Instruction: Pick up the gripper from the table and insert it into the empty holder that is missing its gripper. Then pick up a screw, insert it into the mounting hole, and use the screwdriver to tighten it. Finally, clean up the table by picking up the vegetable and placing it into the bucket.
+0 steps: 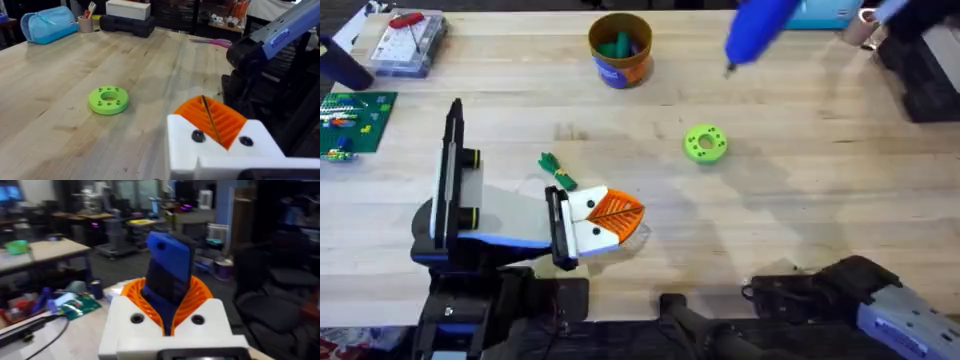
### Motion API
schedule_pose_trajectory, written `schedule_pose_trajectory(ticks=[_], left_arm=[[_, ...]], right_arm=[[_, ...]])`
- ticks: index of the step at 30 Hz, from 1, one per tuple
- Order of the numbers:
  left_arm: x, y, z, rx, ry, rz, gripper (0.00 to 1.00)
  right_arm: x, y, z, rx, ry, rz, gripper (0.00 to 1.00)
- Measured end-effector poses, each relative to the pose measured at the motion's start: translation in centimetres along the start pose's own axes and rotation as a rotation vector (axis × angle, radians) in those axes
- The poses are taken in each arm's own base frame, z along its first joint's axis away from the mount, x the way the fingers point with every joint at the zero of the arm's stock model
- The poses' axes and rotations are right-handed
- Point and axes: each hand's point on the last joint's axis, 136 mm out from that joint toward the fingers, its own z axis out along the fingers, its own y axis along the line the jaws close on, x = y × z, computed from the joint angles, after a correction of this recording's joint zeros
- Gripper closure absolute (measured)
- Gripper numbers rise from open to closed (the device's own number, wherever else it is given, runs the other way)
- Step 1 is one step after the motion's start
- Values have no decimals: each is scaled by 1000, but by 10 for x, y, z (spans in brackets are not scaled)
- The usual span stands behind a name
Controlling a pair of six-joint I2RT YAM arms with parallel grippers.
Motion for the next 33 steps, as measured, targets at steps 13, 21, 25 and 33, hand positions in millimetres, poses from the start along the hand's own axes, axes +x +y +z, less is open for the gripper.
schedule_pose_trajectory(ticks=[13, 21, 25, 33], left_arm=[[0, 0, 0, 0, 0, 0, 986], [0, 0, 0, 0, 0, 0, 986], [0, 0, 0, 0, 0, 0, 986], [0, 0, 0, 0, 0, 0, 986]], right_arm=[[15, 49, 79, -535, 36, 133, 954], [-17, 110, 74, -787, -32, 113, 954], [-27, 141, 61, -904, -70, 90, 952], [-30, 173, 43, -1037, -95, 58, 954]])
